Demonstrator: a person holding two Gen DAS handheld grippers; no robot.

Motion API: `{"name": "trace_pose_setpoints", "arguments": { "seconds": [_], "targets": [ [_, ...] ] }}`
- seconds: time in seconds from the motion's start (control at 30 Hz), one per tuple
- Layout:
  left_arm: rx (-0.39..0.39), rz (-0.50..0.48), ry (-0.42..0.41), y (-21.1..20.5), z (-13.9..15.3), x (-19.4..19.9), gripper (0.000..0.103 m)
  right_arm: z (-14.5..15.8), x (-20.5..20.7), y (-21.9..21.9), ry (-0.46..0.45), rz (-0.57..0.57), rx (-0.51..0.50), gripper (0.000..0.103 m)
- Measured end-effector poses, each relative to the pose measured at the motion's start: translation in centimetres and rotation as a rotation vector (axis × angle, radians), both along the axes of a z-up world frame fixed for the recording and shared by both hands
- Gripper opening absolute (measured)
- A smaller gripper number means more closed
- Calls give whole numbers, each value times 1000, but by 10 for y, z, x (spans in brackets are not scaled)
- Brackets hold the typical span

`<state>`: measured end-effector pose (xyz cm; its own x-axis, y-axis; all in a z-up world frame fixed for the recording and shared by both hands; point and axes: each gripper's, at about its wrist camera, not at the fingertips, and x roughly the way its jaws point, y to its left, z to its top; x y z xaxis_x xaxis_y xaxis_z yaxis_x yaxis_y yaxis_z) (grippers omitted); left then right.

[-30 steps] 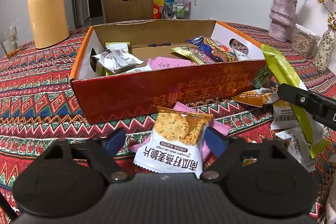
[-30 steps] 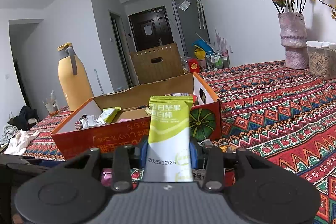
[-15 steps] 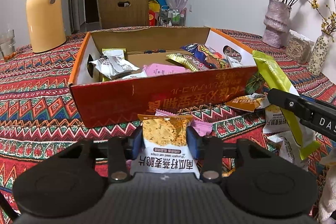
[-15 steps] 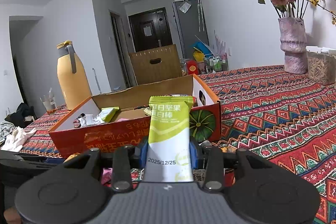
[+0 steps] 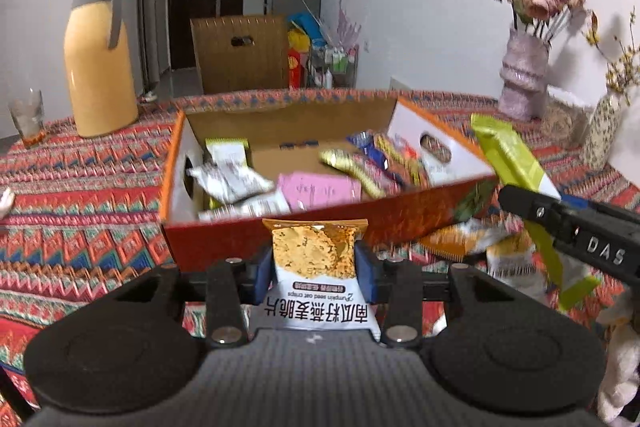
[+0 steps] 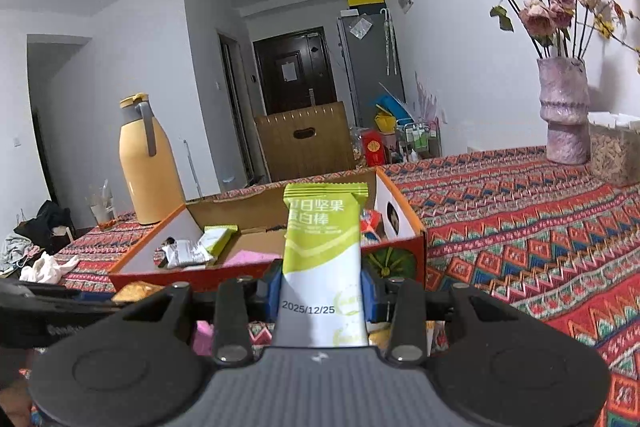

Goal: Organize snacks
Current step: 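Carry both packets into the cardboard box and open both grippers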

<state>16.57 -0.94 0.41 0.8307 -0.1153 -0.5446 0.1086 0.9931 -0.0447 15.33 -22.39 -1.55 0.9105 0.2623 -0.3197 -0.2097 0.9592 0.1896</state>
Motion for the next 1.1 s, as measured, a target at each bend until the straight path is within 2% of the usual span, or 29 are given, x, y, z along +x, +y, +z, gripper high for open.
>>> {"name": "trace_pose_setpoints", "arguments": {
  "seconds": [0.3, 0.47, 0.63, 0.8, 0.93, 1.1],
  "targets": [
    [-33, 86, -70, 1, 42, 29, 42, 36, 40, 13, -19, 37, -39, 37],
    [-54, 146, -76, 3, 49, 54, 42, 44, 76, 25, 10, 49, -40, 37],
    [-67, 215, -62, 7, 40, 82, 42, 31, 107, 35, 52, 52, -34, 37],
    [-85, 254, -55, 14, 21, 99, 42, 16, 123, 35, 53, 42, -24, 37],
    [-86, 250, -19, 19, 7, 109, 42, 11, 126, 32, 64, 49, -12, 37],
    [-87, 240, 7, 22, -2, 112, 42, 3, 130, 39, 93, 46, -49, 37]
  ]
}}
